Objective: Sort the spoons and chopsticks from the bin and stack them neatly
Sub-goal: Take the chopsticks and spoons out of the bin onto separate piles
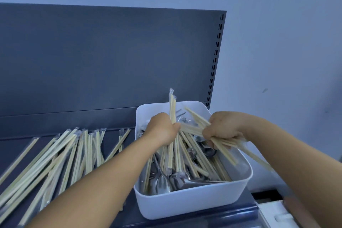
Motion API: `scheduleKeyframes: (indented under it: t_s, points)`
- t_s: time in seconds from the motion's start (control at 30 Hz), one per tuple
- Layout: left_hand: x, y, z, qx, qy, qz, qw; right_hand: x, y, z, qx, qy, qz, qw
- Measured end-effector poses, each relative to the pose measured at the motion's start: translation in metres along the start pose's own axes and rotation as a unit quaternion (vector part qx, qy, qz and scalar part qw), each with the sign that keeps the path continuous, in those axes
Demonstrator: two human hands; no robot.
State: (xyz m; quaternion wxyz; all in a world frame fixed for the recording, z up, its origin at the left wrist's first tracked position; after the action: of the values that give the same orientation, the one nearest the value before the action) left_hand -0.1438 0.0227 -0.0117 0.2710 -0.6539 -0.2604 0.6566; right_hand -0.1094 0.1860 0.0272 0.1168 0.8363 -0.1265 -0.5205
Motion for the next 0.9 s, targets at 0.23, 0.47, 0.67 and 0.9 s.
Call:
scheduleKeyframes:
  t_s: [0.23,0.47,0.67,0.9]
  points:
    - [-0.016,0.005,-0.014,-0.004,0.016,0.032,0.999,0.008,0.001,-0.012,-0.039,0.017,0.069,0.997]
    - [-0.058,0.011,-0.036,0.020,-0.038,-0.016,0.999,0.009,0.025,-0.014,-0.066,-0.035,0.310,0.948]
    - [-0.125,0.037,-0.054,0.010,-0.117,0.040,0.992,0.019,0.099,-0.012,-0.141,-0.017,0.364,0.920]
    - [-0.194,0.114,-0.078,-0.059,-0.166,0.091,0.980,0.064,0.204,0.006,-0.197,0.023,0.299,0.933]
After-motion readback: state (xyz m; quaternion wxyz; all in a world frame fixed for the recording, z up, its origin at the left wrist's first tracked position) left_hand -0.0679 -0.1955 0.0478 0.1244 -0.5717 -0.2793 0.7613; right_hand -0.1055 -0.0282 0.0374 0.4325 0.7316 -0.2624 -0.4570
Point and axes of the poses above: each hand's wrist, its own z-axis towards the middle knuckle, its own x-axis out of the palm, y = z × x, the point moved 4 cm from there along z, towards the middle knuckle, and after that the axes turned 10 degrees about -z, right-handed, at the moved point
